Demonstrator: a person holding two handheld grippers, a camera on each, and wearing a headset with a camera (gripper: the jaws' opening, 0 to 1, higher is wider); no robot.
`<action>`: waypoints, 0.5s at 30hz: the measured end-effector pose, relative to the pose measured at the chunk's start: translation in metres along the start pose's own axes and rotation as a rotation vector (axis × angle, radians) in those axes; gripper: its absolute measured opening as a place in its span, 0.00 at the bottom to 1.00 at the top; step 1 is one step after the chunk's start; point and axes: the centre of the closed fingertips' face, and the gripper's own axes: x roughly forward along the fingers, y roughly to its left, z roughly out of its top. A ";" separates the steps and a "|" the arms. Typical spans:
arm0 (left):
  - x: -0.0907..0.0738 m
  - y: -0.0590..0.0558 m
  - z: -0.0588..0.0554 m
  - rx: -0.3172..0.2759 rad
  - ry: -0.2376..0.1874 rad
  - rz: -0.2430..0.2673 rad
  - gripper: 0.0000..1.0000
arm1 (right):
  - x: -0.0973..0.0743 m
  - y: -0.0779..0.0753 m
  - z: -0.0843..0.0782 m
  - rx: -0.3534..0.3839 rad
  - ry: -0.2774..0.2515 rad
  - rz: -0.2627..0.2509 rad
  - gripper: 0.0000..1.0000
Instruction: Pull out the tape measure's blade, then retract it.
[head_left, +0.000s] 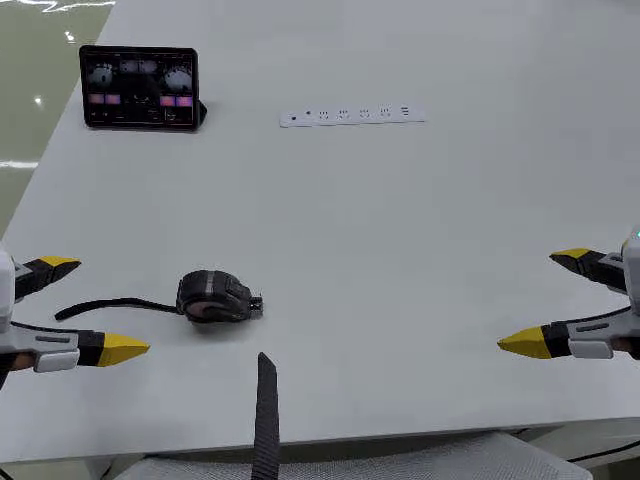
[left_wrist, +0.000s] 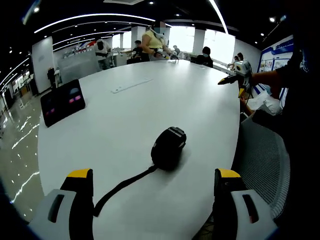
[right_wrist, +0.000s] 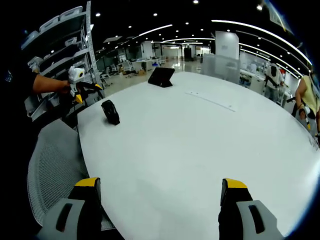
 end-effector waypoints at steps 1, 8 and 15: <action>0.001 -0.001 0.000 0.001 0.016 -0.008 0.99 | 0.001 0.000 0.002 -0.002 -0.002 0.001 0.99; 0.010 -0.010 0.007 0.058 0.053 -0.102 0.99 | 0.015 0.009 0.013 -0.031 0.011 0.042 0.99; 0.019 -0.010 0.012 0.129 0.120 -0.144 0.97 | 0.027 0.016 0.024 -0.061 0.014 0.076 0.99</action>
